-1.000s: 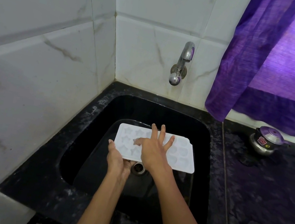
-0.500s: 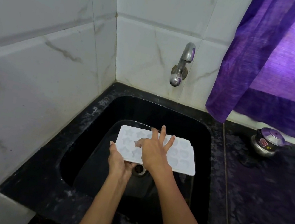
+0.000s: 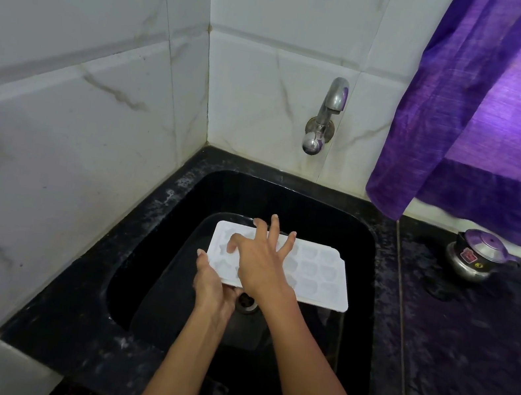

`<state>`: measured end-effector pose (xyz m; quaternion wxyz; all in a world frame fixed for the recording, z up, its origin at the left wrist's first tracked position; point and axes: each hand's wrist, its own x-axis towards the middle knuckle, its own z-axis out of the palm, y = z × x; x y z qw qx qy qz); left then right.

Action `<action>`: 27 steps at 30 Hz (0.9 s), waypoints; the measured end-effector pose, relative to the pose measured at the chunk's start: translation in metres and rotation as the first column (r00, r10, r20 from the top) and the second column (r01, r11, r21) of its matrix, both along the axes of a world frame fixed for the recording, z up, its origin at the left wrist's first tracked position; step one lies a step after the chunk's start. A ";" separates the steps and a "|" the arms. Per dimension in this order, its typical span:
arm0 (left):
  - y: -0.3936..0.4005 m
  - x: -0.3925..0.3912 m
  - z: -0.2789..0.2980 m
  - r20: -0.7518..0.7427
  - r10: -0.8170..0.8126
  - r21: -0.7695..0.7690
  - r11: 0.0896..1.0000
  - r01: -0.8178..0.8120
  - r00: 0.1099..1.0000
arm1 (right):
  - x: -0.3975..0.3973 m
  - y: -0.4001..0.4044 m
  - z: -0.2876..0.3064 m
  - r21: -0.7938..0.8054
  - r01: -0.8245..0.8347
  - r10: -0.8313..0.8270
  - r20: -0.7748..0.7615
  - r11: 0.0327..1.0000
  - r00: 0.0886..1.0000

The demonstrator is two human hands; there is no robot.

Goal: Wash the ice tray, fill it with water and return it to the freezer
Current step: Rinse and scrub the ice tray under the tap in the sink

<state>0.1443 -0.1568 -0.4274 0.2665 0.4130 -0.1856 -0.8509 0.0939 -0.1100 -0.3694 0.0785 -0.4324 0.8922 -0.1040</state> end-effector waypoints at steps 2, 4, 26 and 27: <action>0.000 0.000 0.000 0.006 0.000 0.001 1.000 0.000 1.000 | 0.000 -0.003 0.000 0.031 -0.013 0.013 0.001 0.999 1.000; 0.000 -0.001 0.001 0.011 0.004 0.001 1.000 -0.004 1.000 | 0.000 -0.005 0.000 0.058 -0.023 0.023 0.004 0.998 1.000; 0.000 -0.004 -0.009 0.062 0.008 -0.007 1.000 -0.007 0.998 | -0.002 -0.011 -0.014 0.107 -0.042 0.042 0.007 0.993 0.999; 0.000 -0.004 -0.009 0.063 0.008 -0.006 1.000 -0.007 0.998 | -0.002 -0.010 -0.014 0.104 -0.042 0.041 0.010 0.994 0.999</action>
